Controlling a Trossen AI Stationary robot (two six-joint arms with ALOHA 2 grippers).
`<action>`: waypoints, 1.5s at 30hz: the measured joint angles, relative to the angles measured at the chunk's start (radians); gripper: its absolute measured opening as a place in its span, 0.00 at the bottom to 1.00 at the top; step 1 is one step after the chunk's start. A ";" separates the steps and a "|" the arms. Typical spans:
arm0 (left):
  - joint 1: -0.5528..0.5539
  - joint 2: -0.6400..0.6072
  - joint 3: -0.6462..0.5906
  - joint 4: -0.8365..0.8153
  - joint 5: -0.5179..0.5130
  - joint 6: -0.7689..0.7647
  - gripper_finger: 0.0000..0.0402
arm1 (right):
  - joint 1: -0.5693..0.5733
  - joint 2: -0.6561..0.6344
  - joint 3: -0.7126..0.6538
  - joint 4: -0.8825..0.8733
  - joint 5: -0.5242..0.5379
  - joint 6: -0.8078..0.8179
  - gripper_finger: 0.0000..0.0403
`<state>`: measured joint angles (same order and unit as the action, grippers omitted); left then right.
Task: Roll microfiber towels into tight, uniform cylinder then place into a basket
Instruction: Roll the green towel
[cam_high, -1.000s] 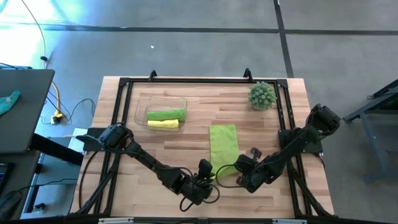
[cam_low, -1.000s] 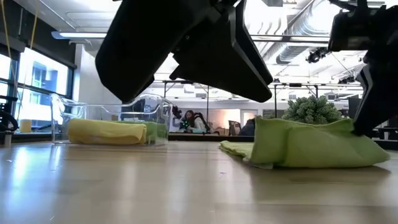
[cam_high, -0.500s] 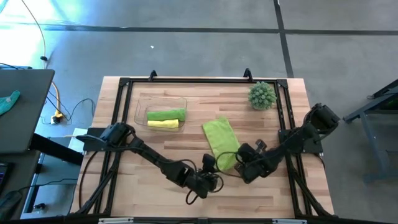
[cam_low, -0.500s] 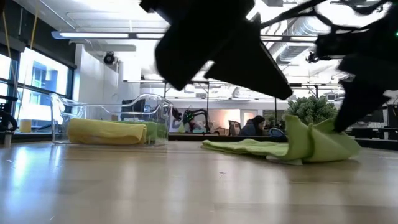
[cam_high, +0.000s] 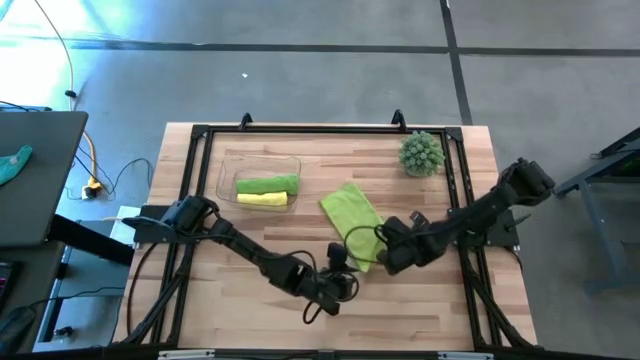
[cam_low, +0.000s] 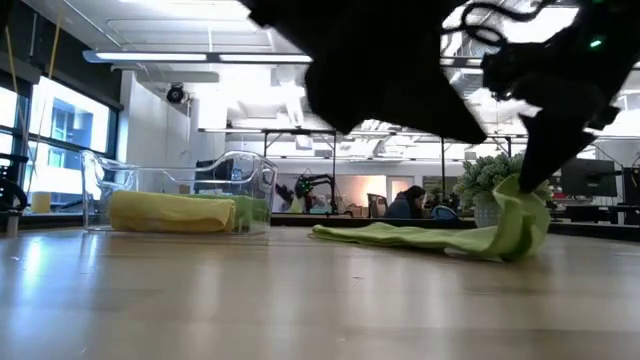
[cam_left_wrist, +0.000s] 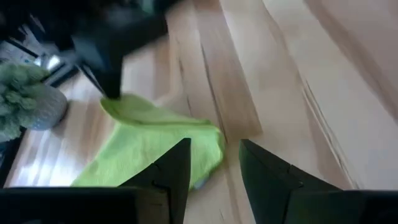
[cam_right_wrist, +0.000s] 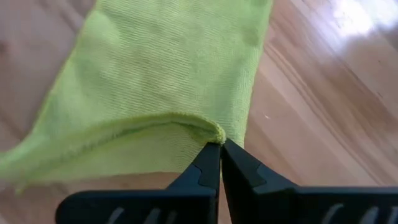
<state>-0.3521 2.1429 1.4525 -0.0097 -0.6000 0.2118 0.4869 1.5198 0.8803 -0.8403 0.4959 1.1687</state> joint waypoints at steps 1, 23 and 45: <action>0.001 0.000 0.000 0.023 -0.001 0.000 0.31 | -0.021 0.000 0.000 -0.001 -0.014 -0.003 0.00; 0.060 0.116 0.000 0.233 -0.096 0.039 0.22 | -0.191 -0.003 0.000 0.062 -0.094 -0.256 0.00; -0.060 -0.024 0.000 -0.131 -0.142 -0.294 0.19 | 0.086 -0.003 0.000 0.403 -0.586 -0.084 0.00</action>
<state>-0.4124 2.1186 1.4525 -0.1410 -0.7418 -0.0820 0.5724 1.5169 0.8803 -0.4371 -0.0898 1.0844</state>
